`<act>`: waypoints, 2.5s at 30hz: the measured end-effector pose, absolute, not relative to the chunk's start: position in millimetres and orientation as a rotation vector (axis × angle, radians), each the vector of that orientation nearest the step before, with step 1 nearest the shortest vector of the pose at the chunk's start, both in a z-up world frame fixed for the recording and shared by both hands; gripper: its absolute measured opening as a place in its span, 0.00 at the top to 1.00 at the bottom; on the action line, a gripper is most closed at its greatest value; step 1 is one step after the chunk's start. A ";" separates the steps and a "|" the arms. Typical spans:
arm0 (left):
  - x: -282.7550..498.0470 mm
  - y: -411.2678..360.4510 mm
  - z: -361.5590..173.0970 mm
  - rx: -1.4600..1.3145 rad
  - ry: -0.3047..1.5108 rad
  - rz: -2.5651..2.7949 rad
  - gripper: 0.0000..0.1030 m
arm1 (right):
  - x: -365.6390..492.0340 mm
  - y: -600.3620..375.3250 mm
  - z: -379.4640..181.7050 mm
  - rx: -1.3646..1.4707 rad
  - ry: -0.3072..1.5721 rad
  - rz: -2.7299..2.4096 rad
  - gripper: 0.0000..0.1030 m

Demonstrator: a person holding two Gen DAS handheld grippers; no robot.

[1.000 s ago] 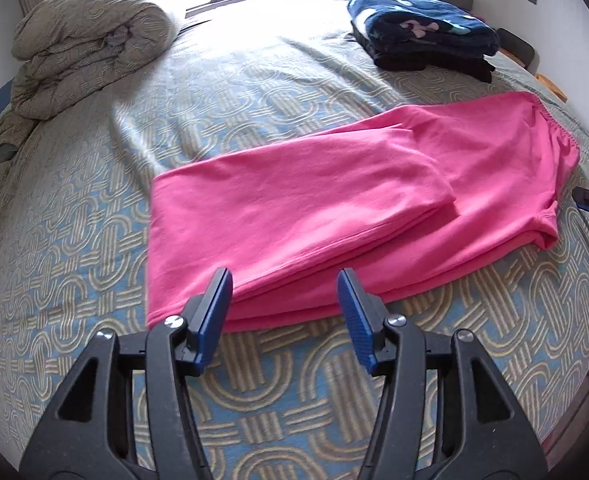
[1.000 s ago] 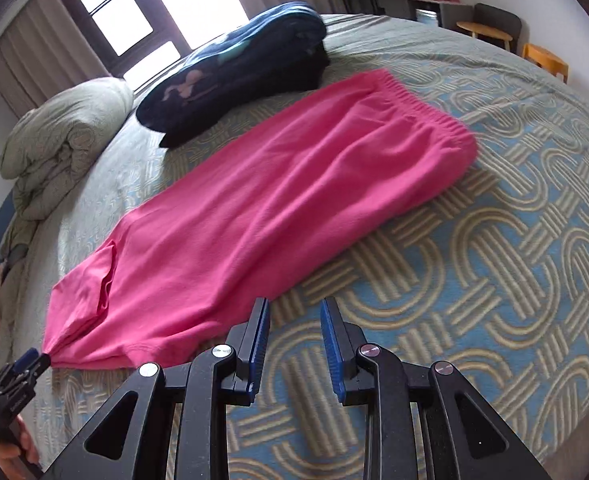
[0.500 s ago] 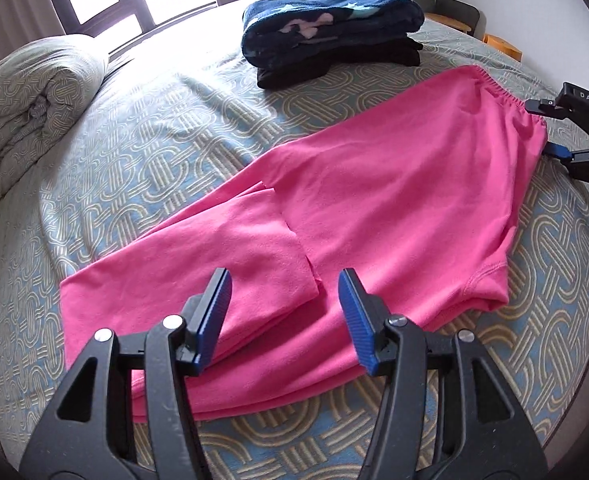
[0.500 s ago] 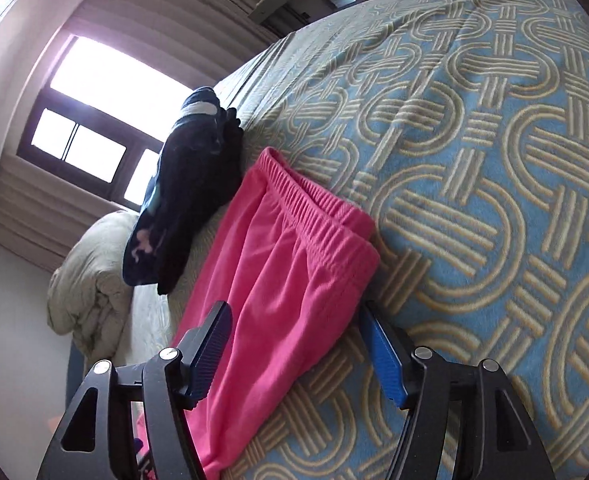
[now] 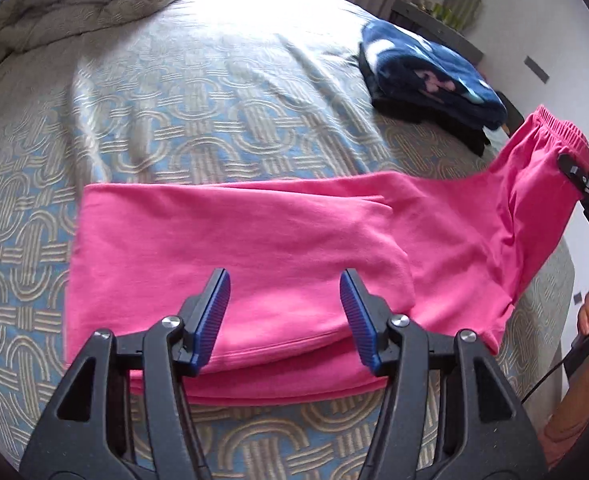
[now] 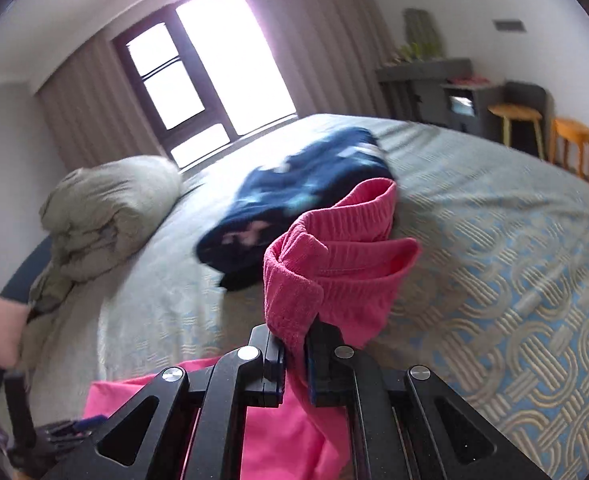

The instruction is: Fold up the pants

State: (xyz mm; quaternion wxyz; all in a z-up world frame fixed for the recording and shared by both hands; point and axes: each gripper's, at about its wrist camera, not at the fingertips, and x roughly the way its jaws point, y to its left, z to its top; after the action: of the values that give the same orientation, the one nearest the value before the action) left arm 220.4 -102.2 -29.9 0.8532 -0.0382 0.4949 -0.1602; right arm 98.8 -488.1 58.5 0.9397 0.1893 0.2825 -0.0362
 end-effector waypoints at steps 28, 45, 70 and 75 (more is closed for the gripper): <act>180.1 88.6 -52.3 -0.253 0.978 -0.152 0.41 | 133.7 -141.1 52.8 -0.069 0.555 0.413 0.90; 196.4 45.4 -31.4 -0.222 0.953 -0.261 0.41 | 86.5 -163.7 23.6 -0.275 0.741 0.485 0.37; 268.5 7.7 -46.6 -0.060 1.030 -0.280 0.83 | 108.0 -344.9 -35.3 0.286 0.985 0.167 0.30; 263.1 6.9 -49.7 -0.087 1.021 -0.245 0.45 | 103.4 -345.8 -45.1 0.351 1.045 0.233 0.37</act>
State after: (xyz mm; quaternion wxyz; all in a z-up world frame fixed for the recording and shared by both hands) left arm 263.1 6.9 -49.7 0.8643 -0.0413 0.4874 -0.1170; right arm 103.4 -345.8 -45.1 0.8455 0.1664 0.4952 0.1105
